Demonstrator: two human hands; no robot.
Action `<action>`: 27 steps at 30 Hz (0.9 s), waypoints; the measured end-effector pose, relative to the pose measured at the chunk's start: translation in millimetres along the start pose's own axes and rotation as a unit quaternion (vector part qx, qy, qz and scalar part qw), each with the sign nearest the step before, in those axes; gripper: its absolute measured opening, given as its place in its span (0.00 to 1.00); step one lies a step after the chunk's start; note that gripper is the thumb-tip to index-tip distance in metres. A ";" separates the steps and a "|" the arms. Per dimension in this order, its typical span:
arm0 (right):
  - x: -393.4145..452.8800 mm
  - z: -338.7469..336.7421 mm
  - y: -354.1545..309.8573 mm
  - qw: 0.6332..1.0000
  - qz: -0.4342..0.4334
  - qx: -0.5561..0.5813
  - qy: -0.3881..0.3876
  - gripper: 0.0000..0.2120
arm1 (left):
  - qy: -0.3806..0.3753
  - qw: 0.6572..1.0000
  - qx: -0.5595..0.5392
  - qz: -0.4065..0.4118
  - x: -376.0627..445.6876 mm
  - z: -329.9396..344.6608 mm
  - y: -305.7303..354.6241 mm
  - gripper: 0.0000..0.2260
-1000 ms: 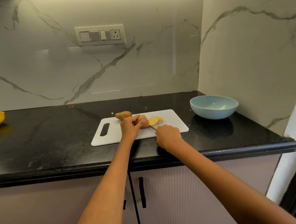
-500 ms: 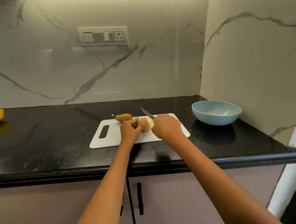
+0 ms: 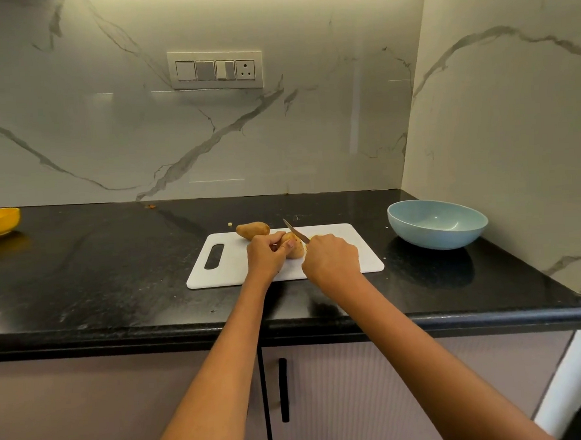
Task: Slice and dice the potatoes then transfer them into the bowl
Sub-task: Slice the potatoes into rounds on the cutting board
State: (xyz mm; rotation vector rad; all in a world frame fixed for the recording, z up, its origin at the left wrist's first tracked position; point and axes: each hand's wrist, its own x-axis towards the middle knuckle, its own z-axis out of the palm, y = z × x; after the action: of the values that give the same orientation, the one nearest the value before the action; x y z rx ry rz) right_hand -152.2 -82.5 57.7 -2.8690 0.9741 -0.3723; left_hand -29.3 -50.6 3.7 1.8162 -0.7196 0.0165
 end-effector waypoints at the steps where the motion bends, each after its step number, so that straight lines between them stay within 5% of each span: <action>1: 0.1 1.9 -1.3 1.000 -0.002 -0.007 0.004 0.14 | 0.000 1.000 -0.001 -0.002 0.2 -0.1 0.1 0.18; 15: 1.7 26.5 0.2 0.999 0.004 -0.043 0.013 0.12 | 0.029 0.999 -0.005 0.018 -2.6 1.4 0.0 0.16; 27: 13.6 22.9 10.6 0.997 0.014 0.015 -0.072 0.13 | 0.027 0.999 0.016 0.004 -2.2 1.7 0.3 0.17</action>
State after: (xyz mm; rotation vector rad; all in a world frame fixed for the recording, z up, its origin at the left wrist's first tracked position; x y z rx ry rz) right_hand -142.1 -99.1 36.6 -2.8065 0.9750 -0.1741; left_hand -31.7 -51.1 2.6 1.8371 -0.6927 0.0825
